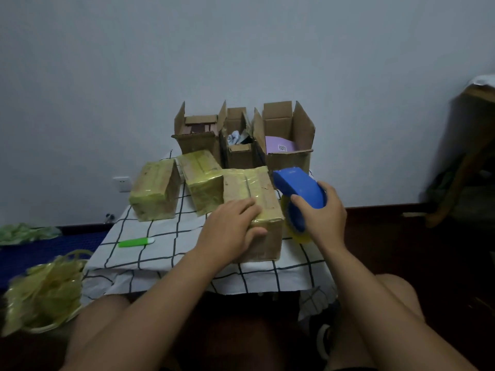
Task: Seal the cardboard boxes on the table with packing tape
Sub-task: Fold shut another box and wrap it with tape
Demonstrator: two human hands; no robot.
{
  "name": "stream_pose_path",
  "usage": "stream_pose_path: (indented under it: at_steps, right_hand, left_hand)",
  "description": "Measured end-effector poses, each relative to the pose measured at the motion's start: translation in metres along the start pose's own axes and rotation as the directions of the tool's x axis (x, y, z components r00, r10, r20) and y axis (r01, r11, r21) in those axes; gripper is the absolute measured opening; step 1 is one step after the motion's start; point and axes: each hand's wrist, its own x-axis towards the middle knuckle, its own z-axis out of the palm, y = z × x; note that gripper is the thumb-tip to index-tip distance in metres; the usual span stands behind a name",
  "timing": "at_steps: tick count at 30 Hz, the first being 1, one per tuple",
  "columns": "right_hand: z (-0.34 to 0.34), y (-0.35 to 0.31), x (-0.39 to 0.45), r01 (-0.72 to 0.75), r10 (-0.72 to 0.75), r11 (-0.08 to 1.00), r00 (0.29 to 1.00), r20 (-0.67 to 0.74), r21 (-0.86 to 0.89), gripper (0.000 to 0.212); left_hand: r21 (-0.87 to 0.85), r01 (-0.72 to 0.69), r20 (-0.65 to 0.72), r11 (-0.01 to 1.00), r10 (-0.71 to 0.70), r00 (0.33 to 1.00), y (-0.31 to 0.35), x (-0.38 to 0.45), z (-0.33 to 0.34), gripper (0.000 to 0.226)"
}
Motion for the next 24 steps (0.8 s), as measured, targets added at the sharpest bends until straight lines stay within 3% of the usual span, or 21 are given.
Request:
stream_pose_path:
  at_steps: [9,13,20,24]
  right_hand:
    - [0.026,0.023,-0.018,0.004,-0.008,0.999,0.995,-0.098,-0.033,0.065]
    - [0.029,0.023,-0.021,-0.008,0.001,0.998,0.991,-0.134,-0.056,0.066]
    - [0.026,0.017,-0.021,-0.009,0.002,0.995,0.997,-0.076,-0.096,0.065]
    - [0.024,0.015,-0.023,-0.014,0.008,0.993,0.998,-0.056,-0.114,0.064]
  left_hand:
    - [0.022,-0.070,0.099,0.997,0.067,0.993,-0.012,0.004,0.008,0.075]
    - [0.016,-0.062,0.108,0.998,0.060,0.992,-0.015,0.007,0.008,0.073]
    - [-0.008,-0.045,0.075,0.999,0.045,0.996,-0.011,0.008,0.003,0.065]
    - [-0.036,0.019,0.174,0.999,-0.012,0.985,-0.007,0.026,-0.009,0.054]
